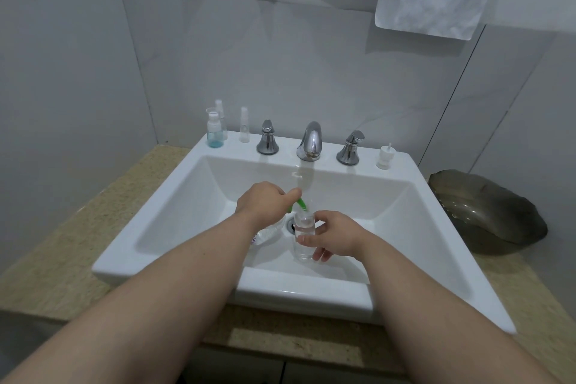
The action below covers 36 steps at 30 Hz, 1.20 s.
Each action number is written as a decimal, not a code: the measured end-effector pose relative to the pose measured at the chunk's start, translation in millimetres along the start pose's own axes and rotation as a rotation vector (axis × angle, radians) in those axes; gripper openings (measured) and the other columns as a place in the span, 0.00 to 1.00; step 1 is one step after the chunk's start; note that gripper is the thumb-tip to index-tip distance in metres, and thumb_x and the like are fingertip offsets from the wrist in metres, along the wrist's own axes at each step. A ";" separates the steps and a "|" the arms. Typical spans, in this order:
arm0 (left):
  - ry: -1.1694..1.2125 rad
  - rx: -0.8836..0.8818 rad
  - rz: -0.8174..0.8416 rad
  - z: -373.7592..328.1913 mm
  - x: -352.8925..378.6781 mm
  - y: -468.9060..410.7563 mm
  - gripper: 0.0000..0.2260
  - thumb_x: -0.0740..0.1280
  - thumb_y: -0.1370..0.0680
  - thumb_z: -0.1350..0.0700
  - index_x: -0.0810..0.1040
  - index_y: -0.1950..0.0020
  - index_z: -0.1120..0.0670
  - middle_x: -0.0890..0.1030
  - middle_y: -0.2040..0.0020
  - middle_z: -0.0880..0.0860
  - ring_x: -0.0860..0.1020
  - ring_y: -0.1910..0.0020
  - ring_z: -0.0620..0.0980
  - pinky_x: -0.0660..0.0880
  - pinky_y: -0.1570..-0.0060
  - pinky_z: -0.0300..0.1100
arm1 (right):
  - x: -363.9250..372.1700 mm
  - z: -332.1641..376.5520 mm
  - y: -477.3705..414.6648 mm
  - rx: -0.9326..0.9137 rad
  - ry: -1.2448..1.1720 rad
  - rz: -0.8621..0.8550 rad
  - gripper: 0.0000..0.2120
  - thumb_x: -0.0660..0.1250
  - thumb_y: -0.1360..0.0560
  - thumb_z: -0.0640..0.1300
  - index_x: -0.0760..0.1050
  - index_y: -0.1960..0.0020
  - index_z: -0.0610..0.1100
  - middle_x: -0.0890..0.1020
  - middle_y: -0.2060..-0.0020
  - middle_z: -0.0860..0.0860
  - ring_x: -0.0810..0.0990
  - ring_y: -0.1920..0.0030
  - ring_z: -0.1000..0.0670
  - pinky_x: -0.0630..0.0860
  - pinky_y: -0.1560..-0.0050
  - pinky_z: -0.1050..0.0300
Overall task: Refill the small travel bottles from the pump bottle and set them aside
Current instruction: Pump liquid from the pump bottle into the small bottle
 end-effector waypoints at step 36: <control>-0.033 0.035 0.023 0.6 1.7 0.6 0.29 0.58 0.23 0.28 0.84 0.62 0.49 0.85 0.61 0.47 0.81 0.58 0.49 0.74 0.56 0.45 | -1.5 2.0 1.6 -0.011 0.001 -0.012 0.17 0.78 0.25 0.47 0.77 0.40 0.45 0.87 0.53 0.43 0.87 0.56 0.39 0.81 0.62 0.56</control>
Point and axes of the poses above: each hand's wrist, its own y-axis away from the middle knuckle, its own x-axis out of the palm, z = x × y, the point moved 8 cm from there along -y, towards the middle knuckle
